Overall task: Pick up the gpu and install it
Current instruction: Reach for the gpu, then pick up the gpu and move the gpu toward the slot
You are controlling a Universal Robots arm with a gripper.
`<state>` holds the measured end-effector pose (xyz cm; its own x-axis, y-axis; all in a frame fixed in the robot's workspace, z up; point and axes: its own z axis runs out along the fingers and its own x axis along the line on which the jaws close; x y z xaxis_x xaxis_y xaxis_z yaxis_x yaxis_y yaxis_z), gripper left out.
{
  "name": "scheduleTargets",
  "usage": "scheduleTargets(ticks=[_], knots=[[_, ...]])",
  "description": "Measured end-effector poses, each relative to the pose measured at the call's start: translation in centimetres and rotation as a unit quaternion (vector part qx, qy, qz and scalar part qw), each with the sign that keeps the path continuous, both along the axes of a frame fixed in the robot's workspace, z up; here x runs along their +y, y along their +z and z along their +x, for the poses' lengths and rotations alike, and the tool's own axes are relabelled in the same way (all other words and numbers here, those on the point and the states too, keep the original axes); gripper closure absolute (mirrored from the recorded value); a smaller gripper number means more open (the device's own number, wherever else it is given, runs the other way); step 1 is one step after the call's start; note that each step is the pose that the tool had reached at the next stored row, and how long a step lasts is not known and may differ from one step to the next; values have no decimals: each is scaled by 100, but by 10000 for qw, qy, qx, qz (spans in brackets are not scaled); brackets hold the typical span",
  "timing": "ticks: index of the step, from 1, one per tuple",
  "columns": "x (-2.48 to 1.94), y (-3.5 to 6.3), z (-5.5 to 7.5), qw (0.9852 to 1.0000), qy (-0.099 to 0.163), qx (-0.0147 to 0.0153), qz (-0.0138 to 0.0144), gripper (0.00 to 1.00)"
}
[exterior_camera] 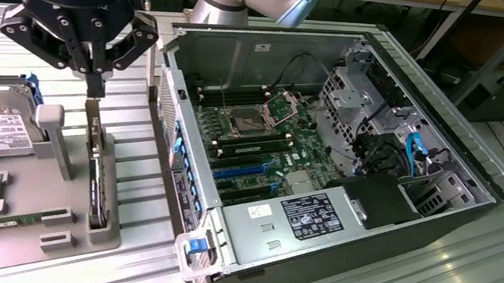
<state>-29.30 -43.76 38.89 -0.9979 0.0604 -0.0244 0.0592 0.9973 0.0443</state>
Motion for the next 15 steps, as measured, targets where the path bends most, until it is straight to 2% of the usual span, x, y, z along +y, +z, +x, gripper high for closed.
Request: scheduleTargets(ticks=[6,15], knots=[[-34,-4,-124,10000,17,0,0,89],[-34,-4,-125,10000,17,0,1,89]])
